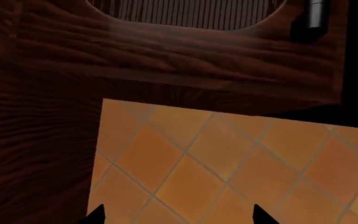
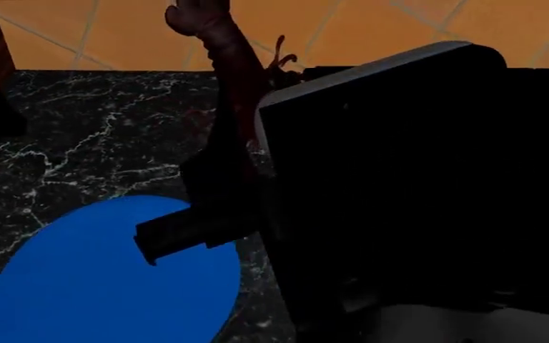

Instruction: Pick the lobster from the counter and place it in the microwave.

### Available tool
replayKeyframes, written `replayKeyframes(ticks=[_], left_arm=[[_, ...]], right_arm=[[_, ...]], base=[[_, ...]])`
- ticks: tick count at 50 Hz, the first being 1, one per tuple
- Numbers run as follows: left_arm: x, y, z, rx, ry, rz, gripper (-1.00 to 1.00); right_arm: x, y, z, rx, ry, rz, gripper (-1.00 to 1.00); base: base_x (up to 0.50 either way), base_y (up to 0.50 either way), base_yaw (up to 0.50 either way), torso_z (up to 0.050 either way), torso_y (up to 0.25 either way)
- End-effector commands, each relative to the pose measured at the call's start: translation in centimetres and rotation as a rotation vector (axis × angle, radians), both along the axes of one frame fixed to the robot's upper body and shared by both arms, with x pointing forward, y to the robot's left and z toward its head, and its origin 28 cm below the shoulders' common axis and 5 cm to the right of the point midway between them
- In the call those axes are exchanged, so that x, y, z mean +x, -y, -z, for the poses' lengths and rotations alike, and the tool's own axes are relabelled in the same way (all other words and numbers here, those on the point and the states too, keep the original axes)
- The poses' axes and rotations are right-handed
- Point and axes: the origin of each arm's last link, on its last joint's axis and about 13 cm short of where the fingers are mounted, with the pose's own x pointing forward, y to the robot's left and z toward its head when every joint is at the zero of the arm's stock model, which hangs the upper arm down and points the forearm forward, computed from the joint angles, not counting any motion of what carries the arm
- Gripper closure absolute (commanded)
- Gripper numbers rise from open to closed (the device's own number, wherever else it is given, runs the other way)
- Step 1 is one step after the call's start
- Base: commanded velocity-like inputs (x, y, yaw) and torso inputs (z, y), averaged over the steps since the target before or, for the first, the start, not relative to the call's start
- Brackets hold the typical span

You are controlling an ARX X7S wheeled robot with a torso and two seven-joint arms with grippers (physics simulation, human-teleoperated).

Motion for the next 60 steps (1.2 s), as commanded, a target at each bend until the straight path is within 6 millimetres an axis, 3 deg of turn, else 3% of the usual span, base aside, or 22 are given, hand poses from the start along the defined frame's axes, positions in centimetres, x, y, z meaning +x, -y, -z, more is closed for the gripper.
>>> replayKeyframes(ticks=[1, 45, 60], left_arm=[[0.42, -0.22, -0.39, -0.022, -0.011, -0.019, -1.0], [0.43, -0.11, -0.3, -0.02, -0.01, -0.014, -1.0], [0.45, -0.08, -0.28, -0.02, -0.011, -0.015, -1.0]], right_arm=[[-0.39, -0.18, -0.23, 0.006, 0.04, -0.022, 1.0], [-0.79, -0.34, -0.04, 0.011, 0.046, -0.038, 1.0], [-0.84, -0.45, 0.11, 0.013, 0.064, -0.049, 1.0]], base=[[-0.1, -0.4, 0.0, 0.0, 0.0], [0.0, -0.49, 0.0, 0.0, 0.0], [0.12, -0.03, 0.0, 0.0, 0.0]])
